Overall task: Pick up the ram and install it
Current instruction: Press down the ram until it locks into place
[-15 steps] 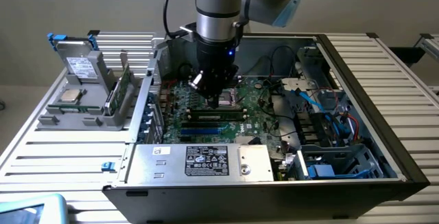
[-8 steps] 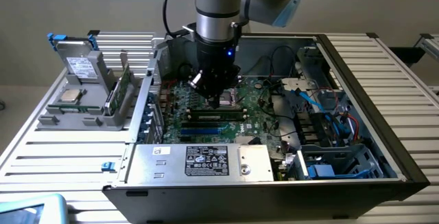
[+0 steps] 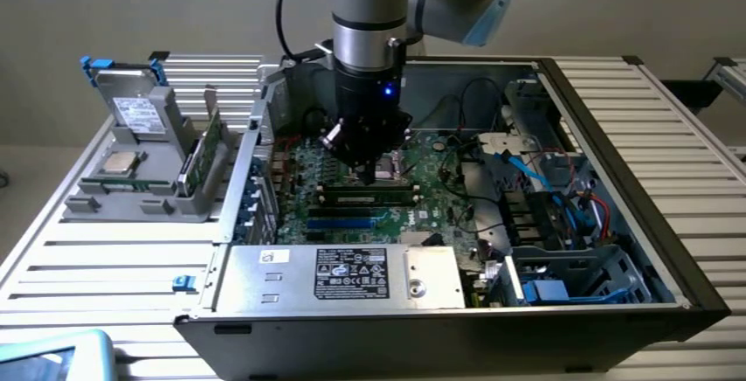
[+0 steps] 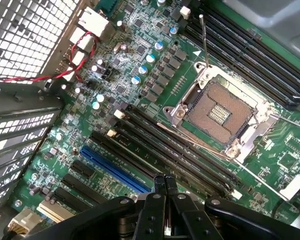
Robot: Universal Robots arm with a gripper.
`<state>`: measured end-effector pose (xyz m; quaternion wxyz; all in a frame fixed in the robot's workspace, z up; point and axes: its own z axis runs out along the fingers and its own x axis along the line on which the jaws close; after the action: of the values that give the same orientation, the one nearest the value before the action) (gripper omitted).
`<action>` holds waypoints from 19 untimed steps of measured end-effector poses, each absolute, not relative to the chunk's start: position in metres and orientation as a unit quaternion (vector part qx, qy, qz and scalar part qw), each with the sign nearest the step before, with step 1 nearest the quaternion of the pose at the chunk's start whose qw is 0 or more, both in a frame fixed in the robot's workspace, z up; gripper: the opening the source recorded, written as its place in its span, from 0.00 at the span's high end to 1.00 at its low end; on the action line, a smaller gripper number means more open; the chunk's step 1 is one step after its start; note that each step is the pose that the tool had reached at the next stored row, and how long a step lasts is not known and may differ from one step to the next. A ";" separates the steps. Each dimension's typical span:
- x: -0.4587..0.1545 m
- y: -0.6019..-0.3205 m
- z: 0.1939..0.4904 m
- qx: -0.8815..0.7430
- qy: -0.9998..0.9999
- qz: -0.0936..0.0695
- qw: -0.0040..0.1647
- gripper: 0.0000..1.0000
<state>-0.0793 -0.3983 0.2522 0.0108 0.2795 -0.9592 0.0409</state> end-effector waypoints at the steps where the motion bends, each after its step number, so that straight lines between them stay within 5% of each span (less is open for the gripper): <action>1: -0.079 -0.398 0.252 0.274 -0.961 0.041 0.010 0.89; 19: -0.079 -0.398 0.252 0.168 -0.985 0.045 0.002 0.89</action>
<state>-0.0793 -0.3983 0.2523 0.0024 0.1683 -0.9847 0.0454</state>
